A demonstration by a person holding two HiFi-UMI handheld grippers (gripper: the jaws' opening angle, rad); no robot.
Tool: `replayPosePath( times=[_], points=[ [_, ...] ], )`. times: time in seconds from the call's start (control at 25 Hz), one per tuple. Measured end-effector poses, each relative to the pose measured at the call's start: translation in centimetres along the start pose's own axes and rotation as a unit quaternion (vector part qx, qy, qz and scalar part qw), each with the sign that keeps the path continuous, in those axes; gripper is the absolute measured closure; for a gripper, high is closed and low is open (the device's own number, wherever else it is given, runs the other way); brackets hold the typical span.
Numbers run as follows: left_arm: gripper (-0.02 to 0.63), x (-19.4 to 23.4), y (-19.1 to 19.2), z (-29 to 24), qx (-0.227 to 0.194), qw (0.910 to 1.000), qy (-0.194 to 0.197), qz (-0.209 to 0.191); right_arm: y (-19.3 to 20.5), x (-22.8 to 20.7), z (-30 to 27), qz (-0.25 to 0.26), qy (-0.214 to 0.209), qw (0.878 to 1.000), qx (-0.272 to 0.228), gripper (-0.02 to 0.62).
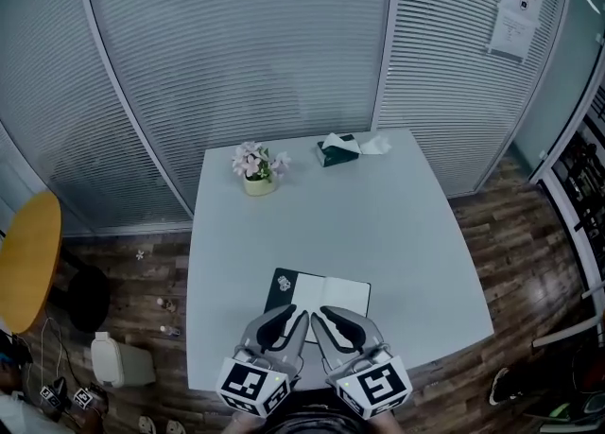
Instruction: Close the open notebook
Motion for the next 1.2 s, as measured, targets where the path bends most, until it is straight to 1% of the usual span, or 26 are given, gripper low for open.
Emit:
replayPosePath(
  times=[0.24,0.52,0.92,1.2],
  points=[
    [0.529,2.8,1.1,-0.4,0.018,0.9998,0.001,0.010,1.1,-0.3,-2.2,-0.001,0.012,1.000,0.008,0.540],
    [0.531,5.0,2.8,-0.3,0.038,0.9990,-0.002,0.025,2.5,0.0,-3.4,-0.003,0.025,0.999,0.026,0.540],
    [0.529,7.5,7.6,0.3,0.079,0.9958,-0.014,0.043,5.7,0.0,-4.1,-0.011,0.044,0.997,0.063,0.540],
    [0.529,9.4,12.3,1.1,0.124,0.9901,-0.028,0.061,7.8,0.4,-3.8,-0.018,0.060,0.994,0.092,0.540]
  ],
)
Point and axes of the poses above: the fingertips, and each gripper's own axes: z backward along the fingers, x to its left, y out of its underside, the point moved 1 cm from there along z, backward along the fingers, and after that the axes turned 9 degrees about -x, right-handed, at the moved point
